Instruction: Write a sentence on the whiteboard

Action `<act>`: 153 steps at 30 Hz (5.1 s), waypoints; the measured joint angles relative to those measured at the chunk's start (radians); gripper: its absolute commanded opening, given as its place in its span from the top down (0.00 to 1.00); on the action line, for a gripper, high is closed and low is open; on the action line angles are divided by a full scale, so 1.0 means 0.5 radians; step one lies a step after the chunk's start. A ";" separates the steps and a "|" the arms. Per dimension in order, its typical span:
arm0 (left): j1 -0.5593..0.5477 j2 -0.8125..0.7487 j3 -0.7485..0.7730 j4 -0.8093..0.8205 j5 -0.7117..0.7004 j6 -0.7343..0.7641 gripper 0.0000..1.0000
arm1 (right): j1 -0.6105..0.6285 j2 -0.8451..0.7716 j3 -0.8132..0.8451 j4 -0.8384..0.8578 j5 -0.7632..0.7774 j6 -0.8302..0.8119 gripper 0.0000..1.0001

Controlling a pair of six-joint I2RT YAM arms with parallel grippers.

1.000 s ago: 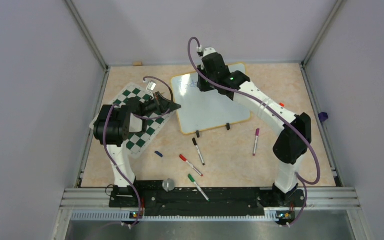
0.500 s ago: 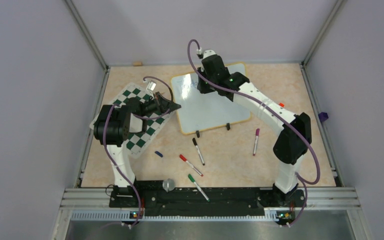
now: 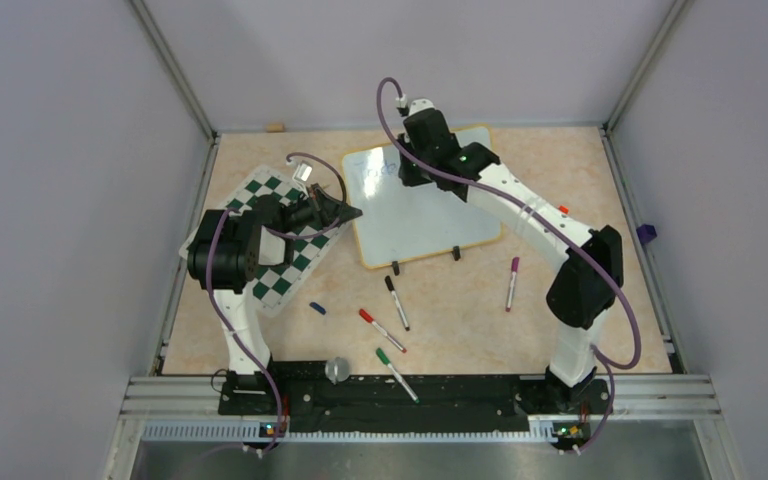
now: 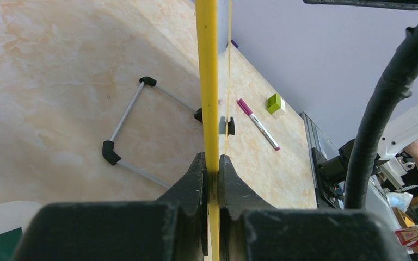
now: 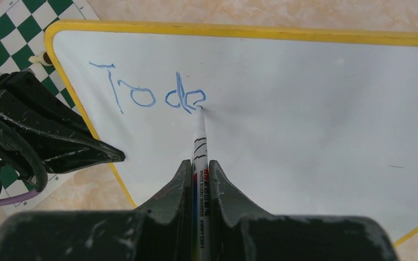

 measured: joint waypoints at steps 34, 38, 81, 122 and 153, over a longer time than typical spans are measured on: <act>0.000 0.000 0.000 0.007 0.007 0.001 1.00 | -0.023 0.041 0.130 -0.034 0.038 -0.004 1.00; 0.000 0.000 0.000 0.005 0.006 0.001 1.00 | -0.023 0.041 0.125 -0.031 0.038 -0.002 1.00; 0.000 0.000 0.000 0.019 0.010 0.001 1.00 | -0.069 -0.071 0.066 -0.076 0.034 0.013 1.00; 0.000 0.000 0.000 0.020 0.011 0.001 1.00 | -0.083 -0.020 0.124 -0.066 -0.027 -0.002 1.00; 0.000 0.000 0.000 -0.013 -0.006 -0.001 1.00 | -0.082 -0.002 0.027 -0.040 -0.024 0.037 1.00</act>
